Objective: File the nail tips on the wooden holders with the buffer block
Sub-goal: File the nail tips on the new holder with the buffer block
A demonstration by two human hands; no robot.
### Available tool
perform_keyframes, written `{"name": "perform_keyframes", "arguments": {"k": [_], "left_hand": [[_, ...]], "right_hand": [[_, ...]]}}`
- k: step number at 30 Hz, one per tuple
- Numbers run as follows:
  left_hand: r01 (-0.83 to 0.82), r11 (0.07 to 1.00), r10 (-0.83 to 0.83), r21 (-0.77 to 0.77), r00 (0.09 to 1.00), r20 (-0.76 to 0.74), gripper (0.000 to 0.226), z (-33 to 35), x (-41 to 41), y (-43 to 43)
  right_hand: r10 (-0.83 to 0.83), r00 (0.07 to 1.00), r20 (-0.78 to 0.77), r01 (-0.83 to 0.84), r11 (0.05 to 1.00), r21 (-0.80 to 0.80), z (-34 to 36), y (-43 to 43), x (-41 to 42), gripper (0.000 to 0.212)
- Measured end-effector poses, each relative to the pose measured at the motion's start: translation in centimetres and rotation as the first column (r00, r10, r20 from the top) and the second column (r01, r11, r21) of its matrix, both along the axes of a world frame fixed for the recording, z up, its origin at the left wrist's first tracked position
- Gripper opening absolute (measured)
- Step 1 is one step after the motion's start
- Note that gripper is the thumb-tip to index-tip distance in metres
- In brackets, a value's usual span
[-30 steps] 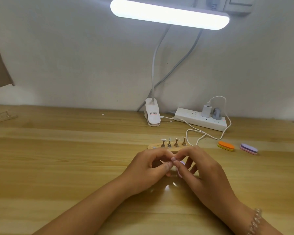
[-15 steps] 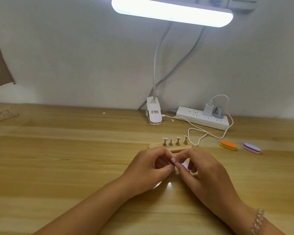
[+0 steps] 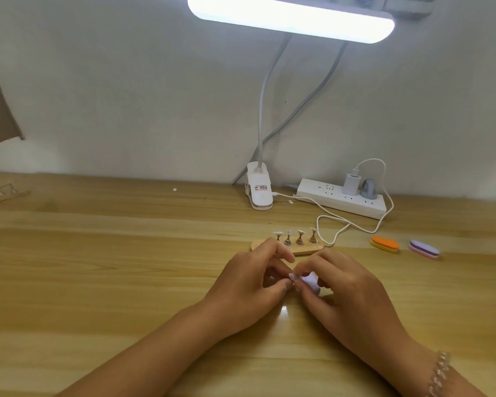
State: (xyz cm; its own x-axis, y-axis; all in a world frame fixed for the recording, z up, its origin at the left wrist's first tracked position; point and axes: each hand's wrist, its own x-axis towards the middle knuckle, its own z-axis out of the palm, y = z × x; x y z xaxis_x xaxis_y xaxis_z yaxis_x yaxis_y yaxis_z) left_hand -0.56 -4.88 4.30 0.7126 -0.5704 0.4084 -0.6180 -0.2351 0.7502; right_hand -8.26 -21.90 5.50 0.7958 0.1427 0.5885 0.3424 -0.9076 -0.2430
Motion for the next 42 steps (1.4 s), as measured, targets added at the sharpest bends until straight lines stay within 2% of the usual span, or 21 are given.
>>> {"name": "perform_keyframes", "arguments": {"k": [5, 9, 13, 17, 21, 23, 25, 28, 32, 35, 37, 40, 42], "left_hand": [[-0.004, 1.000, 0.003, 0.021, 0.999, 0.040, 0.035, 0.1, -0.1, 0.0], [0.014, 1.000, -0.014, -0.004, 1.000, -0.010, 0.028, 0.0, 0.1, -0.1], [0.039, 0.999, -0.039, -0.005, 0.998, -0.050, 0.028, 0.0, 0.2, 0.0], [0.043, 0.999, -0.044, -0.022, 0.997, -0.057, 0.028, -0.2, 0.3, 0.1], [-0.010, 0.998, 0.006, -0.069, 0.998, -0.066, 0.026, -0.1, 0.6, 0.0], [-0.022, 0.995, 0.013, -0.095, 0.995, -0.095, 0.024, -0.1, 0.7, 0.1], [-0.032, 0.995, 0.024, -0.094, 0.996, -0.090, 0.021, -0.1, 0.9, 0.2], [-0.039, 0.995, 0.032, -0.096, 0.997, -0.075, 0.018, -0.1, 1.0, 0.2], [-0.055, 0.993, 0.044, -0.107, 0.994, -0.101, 0.013, -0.1, 1.1, 0.3], [-0.052, 0.994, 0.041, -0.100, 0.993, -0.108, 0.014, -0.2, 1.1, 0.3], [-0.033, 0.996, 0.026, -0.080, 0.995, -0.092, 0.014, -0.2, 1.1, 0.3], [-0.002, 0.998, -0.002, -0.056, 0.997, -0.074, 0.014, -0.3, 1.0, 0.2], [0.002, 0.998, -0.006, -0.059, 0.998, -0.063, 0.017, -0.2, 0.9, 0.1]], "right_hand": [[-0.005, 1.000, 0.013, 0.006, 0.999, -0.039, 0.1, 0.1, -0.1, 0.007], [-0.015, 1.000, -0.025, 0.015, 1.000, 0.009, -0.2, 0.0, 0.0, 0.015], [0.013, 1.000, -0.028, -0.011, 0.998, 0.058, 0.0, -0.1, 0.0, 0.007], [0.026, 0.999, -0.047, -0.023, 0.997, 0.073, 0.0, 0.0, 0.1, 0.010], [-0.050, 0.997, -0.054, 0.057, 0.988, 0.144, 0.3, -0.2, 0.0, 0.015], [-0.097, 0.990, -0.105, 0.109, 0.988, 0.111, 0.1, -0.5, 0.0, 0.021], [-0.127, 0.977, -0.173, 0.131, 0.991, 0.010, -0.1, -0.7, -0.1, 0.025], [-0.121, 0.965, -0.233, 0.114, 0.993, -0.042, -0.1, -0.6, -0.2, 0.018], [-0.097, 0.973, -0.207, 0.095, 0.995, -0.018, 0.0, -0.4, -0.2, 0.016], [-0.094, 0.991, -0.095, 0.106, 0.985, 0.133, 0.2, -0.7, -0.2, 0.028], [-0.034, 0.999, -0.043, 0.042, 0.975, 0.219, 0.4, -0.6, -0.3, 0.035], [0.078, 0.996, -0.046, -0.068, 0.977, 0.202, 0.3, -0.2, -0.3, 0.036], [0.052, 0.997, -0.062, -0.037, 0.976, 0.215, 0.2, -0.4, 0.0, 0.037]]}}
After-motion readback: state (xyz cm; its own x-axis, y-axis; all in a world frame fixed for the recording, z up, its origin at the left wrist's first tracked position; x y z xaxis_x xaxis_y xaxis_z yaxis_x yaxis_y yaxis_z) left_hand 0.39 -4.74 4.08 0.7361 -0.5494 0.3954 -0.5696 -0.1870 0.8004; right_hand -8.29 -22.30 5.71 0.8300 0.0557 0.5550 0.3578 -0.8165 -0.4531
